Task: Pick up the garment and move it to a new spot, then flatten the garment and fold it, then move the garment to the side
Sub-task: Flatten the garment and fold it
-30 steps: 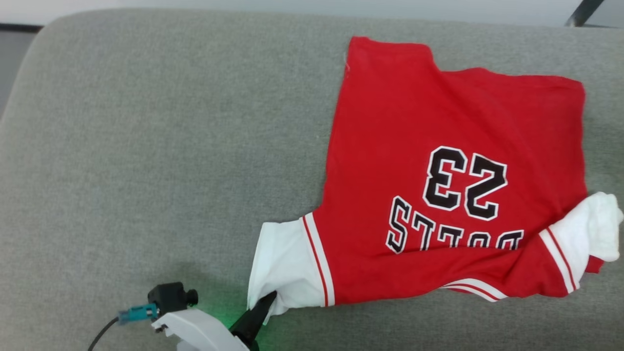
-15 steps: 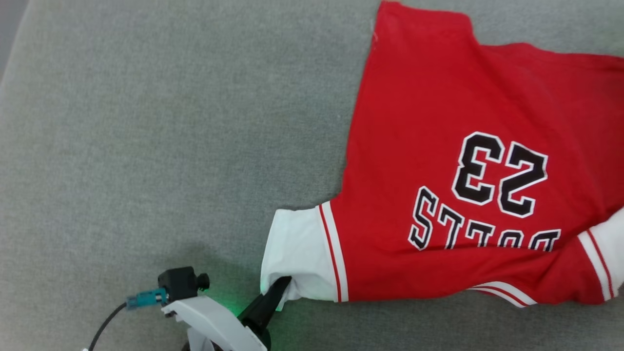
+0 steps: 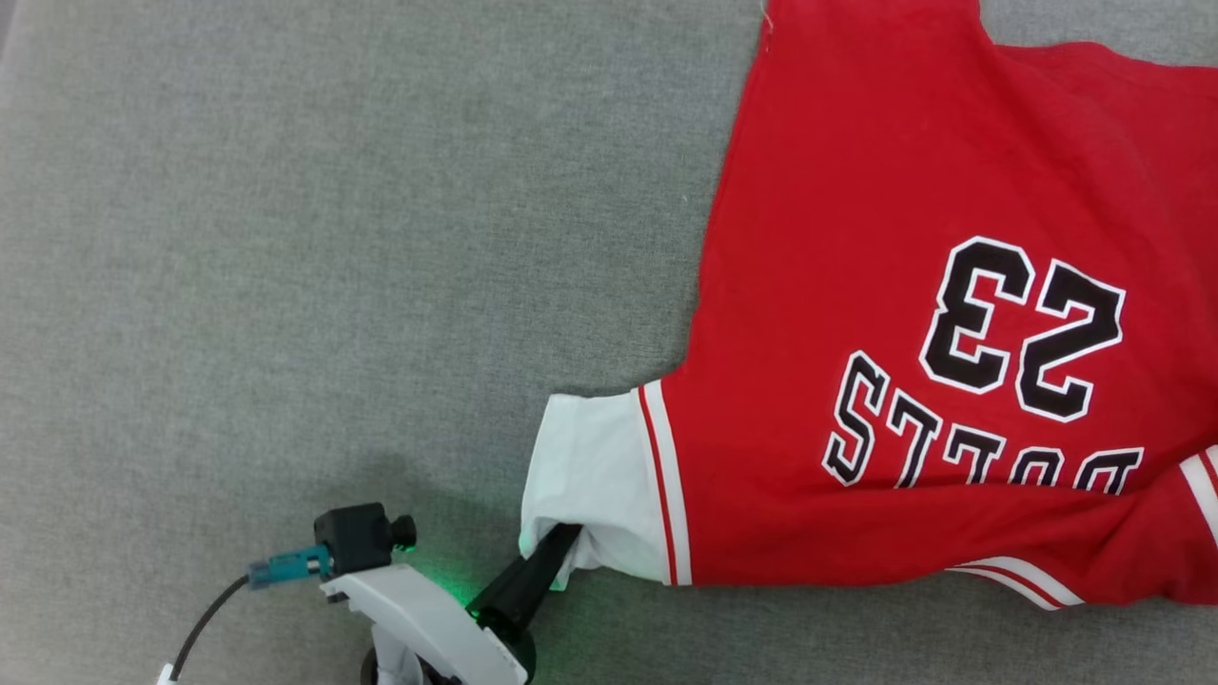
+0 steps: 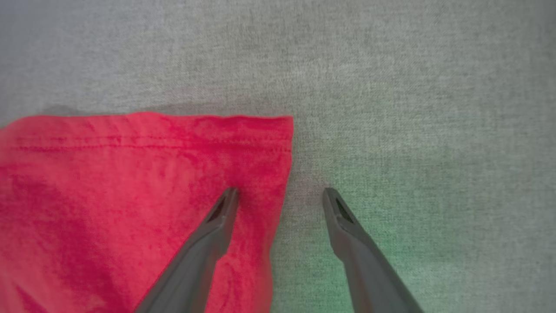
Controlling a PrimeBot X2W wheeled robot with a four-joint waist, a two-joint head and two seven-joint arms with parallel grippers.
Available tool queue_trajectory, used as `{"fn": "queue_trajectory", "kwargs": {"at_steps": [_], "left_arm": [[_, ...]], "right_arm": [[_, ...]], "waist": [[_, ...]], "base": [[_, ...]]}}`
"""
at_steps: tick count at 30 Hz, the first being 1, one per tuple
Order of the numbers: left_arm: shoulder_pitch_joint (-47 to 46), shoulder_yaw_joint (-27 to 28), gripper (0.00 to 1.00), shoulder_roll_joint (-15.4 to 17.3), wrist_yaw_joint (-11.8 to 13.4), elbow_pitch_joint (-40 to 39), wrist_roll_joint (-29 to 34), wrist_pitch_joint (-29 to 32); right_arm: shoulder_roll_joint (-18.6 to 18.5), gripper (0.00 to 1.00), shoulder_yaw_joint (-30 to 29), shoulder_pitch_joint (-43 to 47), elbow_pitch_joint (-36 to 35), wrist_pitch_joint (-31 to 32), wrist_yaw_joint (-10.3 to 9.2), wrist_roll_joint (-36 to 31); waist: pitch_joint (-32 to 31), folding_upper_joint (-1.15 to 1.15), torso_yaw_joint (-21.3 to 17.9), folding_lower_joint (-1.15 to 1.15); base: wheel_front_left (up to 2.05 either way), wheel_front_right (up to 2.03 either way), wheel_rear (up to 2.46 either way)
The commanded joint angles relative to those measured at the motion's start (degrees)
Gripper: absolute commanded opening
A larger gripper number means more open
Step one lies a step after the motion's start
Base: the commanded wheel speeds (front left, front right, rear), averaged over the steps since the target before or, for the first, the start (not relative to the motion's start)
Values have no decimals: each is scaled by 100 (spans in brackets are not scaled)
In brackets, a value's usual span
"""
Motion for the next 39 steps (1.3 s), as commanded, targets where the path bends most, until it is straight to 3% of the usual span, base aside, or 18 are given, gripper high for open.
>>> {"fn": "queue_trajectory", "kwargs": {"at_steps": [1, 7, 9, 10, 11, 12, 13, 25, 29, 39], "left_arm": [[-145, 61, 0, 11, 205, 588, 47, 14], [-249, 60, 0, -18, 183, 632, 57, 17], [-292, 49, 0, -36, 173, 638, 64, 21], [-314, 45, 0, -45, 177, 644, 68, 18], [-337, 42, 0, -57, 180, 651, 71, 16], [-352, 39, 0, -65, 174, 657, 75, 12], [-368, 36, 0, -75, 168, 662, 77, 3], [-408, 65, 0, -187, 30, 751, 48, -146], [-466, 112, 0, -259, -40, 770, 44, -275], [-286, 214, 0, -190, -83, 718, 3, -408]], "right_arm": [[58, 100, -27, 11, 20, 57, -8, -22], [177, 100, -134, 183, -131, 136, -8, -95], [167, 71, -183, 200, -187, 104, -8, -131], [168, 45, -189, 217, -223, 104, -8, -148], [161, 32, -210, 236, -252, 69, -8, -158], [147, 8, -242, 254, -269, 58, -8, -179], [134, 0, -258, 267, -282, 63, -8, -212], [-56, 0, -242, 504, -771, -193, -8, -179], [-211, 0, -98, 933, -1269, -154, -8, 102], [-992, 0, 121, 2709, -3146, 478, -8, 1144]], "waist": [[29, 0, 0, 0], [104, 0, 8, 0], [128, 0, 18, 0], [138, 0, 25, 0], [148, 0, 32, 0], [157, 0, 38, 0], [165, 0, 45, 0], [-88, 0, 21, 0], [-335, 0, 17, 0], [-870, 0, -182, 0]], "base": [[0, 0, 0], [0, 0, 0], [0, 0, 0], [0, 0, 0], [0, 0, 0], [0, 0, 0], [0, 0, 0], [0, 0, 0], [0, 0, 0], [0, 0, 0]]}}
